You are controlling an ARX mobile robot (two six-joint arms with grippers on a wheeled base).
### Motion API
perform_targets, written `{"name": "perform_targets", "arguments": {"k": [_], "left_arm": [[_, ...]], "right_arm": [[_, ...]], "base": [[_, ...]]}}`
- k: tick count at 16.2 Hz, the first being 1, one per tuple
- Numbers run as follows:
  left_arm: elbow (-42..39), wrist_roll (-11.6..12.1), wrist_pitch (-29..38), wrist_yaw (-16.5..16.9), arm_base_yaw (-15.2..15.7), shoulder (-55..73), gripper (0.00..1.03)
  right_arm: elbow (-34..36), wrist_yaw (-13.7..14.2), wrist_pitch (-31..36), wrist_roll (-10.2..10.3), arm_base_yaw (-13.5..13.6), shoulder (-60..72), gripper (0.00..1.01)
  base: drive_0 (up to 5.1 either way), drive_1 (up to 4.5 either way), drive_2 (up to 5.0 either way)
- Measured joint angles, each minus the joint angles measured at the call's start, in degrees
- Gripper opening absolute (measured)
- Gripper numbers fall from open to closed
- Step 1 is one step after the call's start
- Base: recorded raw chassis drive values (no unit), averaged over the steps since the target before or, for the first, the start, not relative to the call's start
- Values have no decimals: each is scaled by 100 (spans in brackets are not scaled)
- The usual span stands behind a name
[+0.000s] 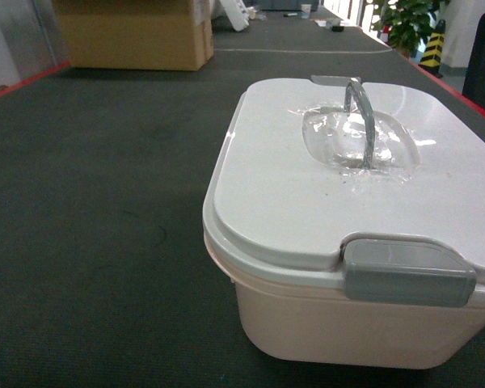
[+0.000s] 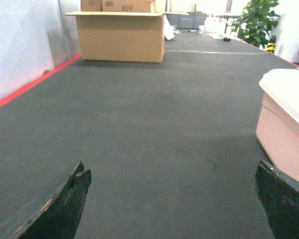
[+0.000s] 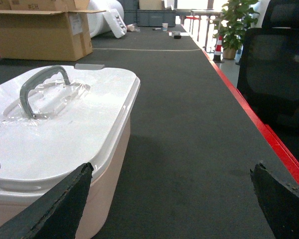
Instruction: Pick capacitor and pack into box
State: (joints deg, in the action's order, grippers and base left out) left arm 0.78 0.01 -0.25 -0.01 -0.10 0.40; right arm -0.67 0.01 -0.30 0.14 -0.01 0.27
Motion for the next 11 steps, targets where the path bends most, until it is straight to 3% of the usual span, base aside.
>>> {"name": "perform_targets", "arguments": {"k": [11], "left_arm": [[0, 0, 0, 0, 0, 0, 98]], "right_arm": [[0, 0, 0, 0, 0, 0, 98]], "base": [[0, 0, 0]]}}
